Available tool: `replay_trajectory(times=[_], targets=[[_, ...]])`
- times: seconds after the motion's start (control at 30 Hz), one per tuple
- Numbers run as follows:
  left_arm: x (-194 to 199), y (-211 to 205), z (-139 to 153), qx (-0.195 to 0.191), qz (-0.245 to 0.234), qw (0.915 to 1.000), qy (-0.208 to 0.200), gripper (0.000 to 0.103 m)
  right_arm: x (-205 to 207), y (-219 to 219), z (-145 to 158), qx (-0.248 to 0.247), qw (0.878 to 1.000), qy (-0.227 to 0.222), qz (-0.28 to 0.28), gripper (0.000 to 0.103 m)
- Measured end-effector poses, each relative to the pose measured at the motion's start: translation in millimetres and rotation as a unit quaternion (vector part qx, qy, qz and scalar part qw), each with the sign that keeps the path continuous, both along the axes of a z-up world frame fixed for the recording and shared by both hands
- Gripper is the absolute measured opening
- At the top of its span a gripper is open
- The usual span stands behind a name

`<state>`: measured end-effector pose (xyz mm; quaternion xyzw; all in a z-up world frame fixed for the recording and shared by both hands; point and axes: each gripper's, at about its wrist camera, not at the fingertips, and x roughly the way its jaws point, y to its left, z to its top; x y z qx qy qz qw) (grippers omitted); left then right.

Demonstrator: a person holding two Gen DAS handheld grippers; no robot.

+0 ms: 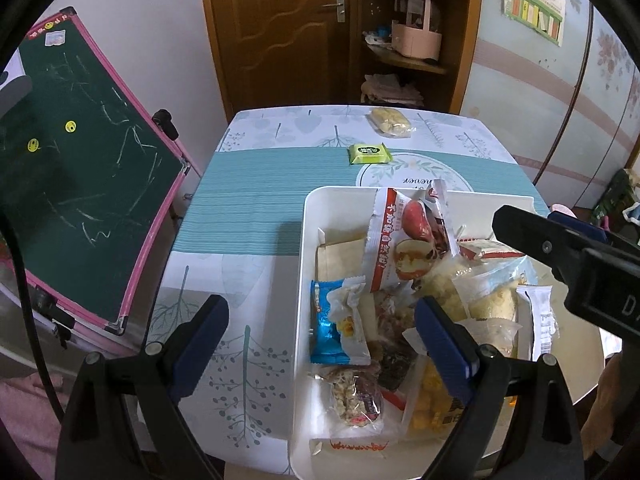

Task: Organize snacks
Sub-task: 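Move both grippers back over the last snacks on the table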

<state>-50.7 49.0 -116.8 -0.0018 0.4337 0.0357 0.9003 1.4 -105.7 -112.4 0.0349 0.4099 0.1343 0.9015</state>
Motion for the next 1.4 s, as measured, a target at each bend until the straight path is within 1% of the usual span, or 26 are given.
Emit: replay_trajectory(times=[0.33, 0.47, 0.53, 0.6, 0.73, 0.83, 0.93, 1.0, 1.07, 1.17, 1.27, 1.33, 1.4], targets=[[4, 1, -3, 0.005, 0.002, 1.0, 0.004, 0.094, 5, -4, -6, 0.002, 1.0, 0.01, -0.003, 0.082], [12, 3, 2, 0.008, 0.002, 1.0, 0.001, 0.094, 8, -7, -4, -0.003, 1.0, 0.008, -0.002, 0.082], [20, 4, 9, 0.003, -0.001, 1.0, 0.003, 0.094, 13, -10, 2, -0.009, 1.0, 0.005, 0.0, 0.082], [31, 6, 18, 0.005, 0.0, 1.0, 0.0, 0.094, 18, -14, 11, -0.015, 1.0, -0.003, -0.001, 0.082], [59, 6, 46, 0.019, -0.007, 0.9995, -0.023, 0.094, 39, -23, 41, -0.038, 0.999, -0.024, 0.003, 0.082], [87, 2, 70, 0.03, -0.024, 0.9986, -0.035, 0.094, 65, -29, 66, -0.049, 0.998, -0.029, 0.013, 0.082], [114, -3, 88, 0.044, -0.045, 0.9975, -0.033, 0.094, 95, -35, 90, -0.058, 0.998, -0.032, 0.018, 0.082], [135, -9, 101, 0.06, -0.054, 0.9959, -0.04, 0.094, 114, -38, 104, -0.066, 0.997, -0.037, 0.015, 0.082], [157, -16, 111, 0.085, -0.059, 0.9933, -0.051, 0.094, 141, -41, 119, -0.082, 0.996, -0.042, 0.006, 0.082], [192, -24, 120, 0.105, -0.06, 0.9912, -0.054, 0.094, 183, -47, 134, -0.077, 0.996, -0.033, -0.005, 0.082], [227, -28, 120, 0.103, -0.056, 0.992, -0.048, 0.094, 224, -51, 141, -0.068, 0.997, -0.023, -0.014, 0.082], [250, -30, 112, 0.096, -0.052, 0.9935, -0.032, 0.094, 248, -50, 141, -0.071, 0.997, -0.022, -0.021, 0.082], [279, -31, 95, 0.082, -0.049, 0.9954, -0.004, 0.094, 274, -45, 135, -0.076, 0.997, -0.016, -0.024, 0.082]])
